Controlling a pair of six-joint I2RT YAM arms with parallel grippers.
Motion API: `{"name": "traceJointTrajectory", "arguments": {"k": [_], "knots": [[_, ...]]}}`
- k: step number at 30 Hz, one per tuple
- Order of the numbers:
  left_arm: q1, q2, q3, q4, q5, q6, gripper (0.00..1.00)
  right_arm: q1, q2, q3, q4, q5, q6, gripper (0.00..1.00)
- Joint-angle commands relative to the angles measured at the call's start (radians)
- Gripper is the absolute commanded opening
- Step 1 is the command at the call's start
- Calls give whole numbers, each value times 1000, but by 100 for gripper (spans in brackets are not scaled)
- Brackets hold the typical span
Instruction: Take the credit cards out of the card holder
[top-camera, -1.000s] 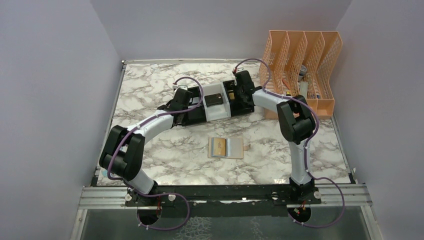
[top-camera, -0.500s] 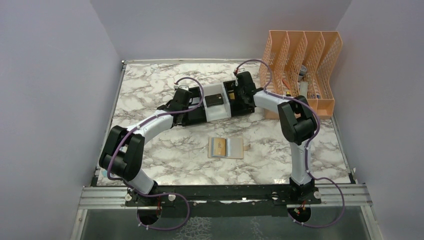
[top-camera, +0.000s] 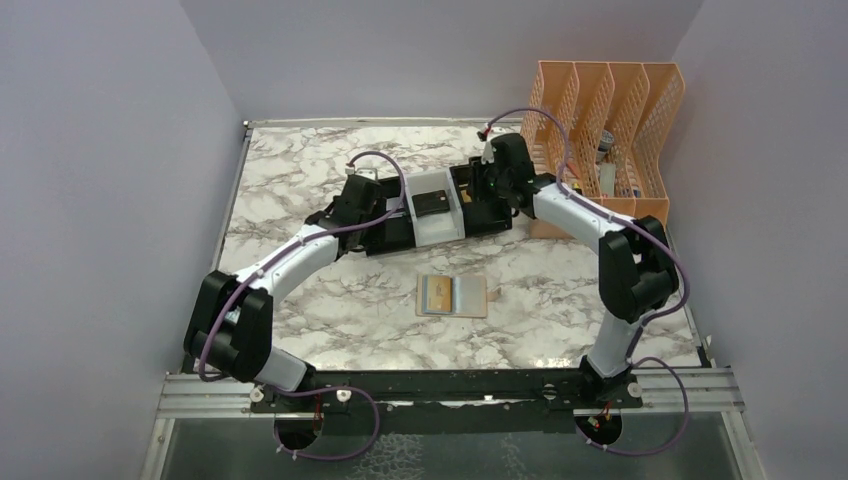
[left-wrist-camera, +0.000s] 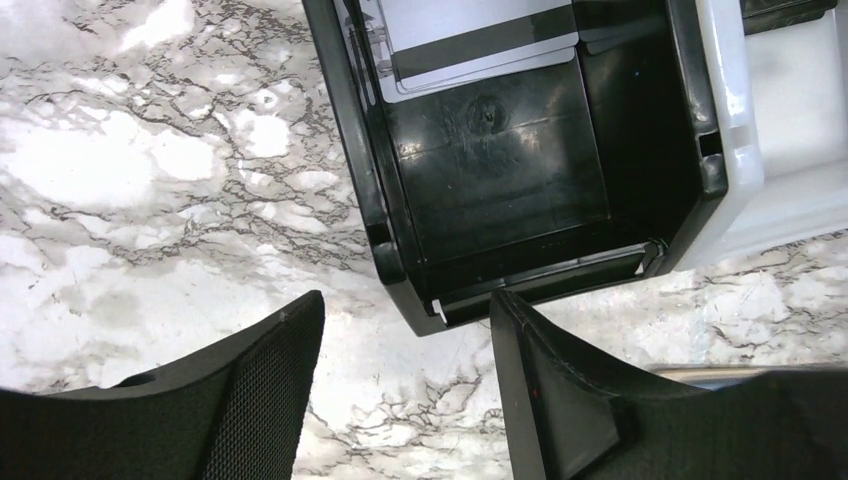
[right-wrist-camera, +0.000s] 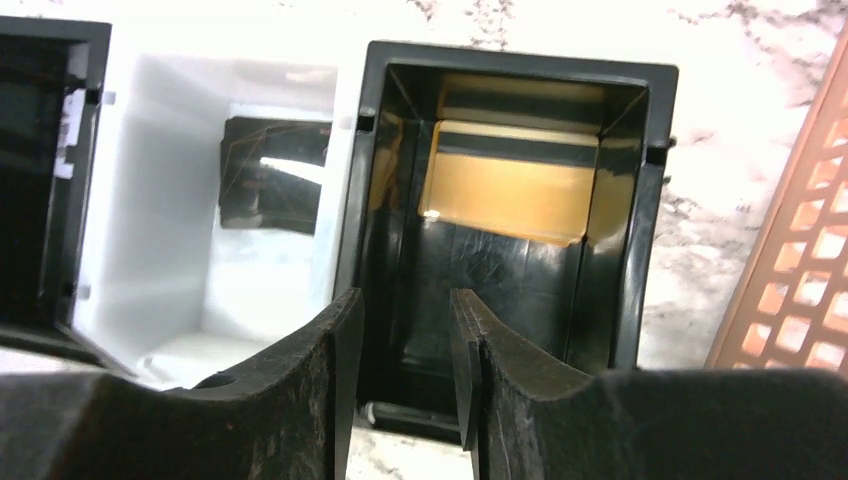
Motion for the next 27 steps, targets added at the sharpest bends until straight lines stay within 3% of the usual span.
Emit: {"name": "traceJointTrajectory", "arguments": {"k": [1,6,14,19,27], "knots": [[-2,-75,-2,-41,21,-28,66,-3,-75,-72,-21,-90,65,39],[-2,-204,-53,-38,91,-90,71,-3,-259,-317,138,-258,191,43],[-2,-390,-245,123,392,-241,71,6,-415,-720,537,-597,507,44],[-5,-411,-327,217,528,-289,71,9,-412,-786,593,-655,553,44],[-77,-332,-317,247,518,-296,68,27,-315,-796,651,-701,625,40]]}}
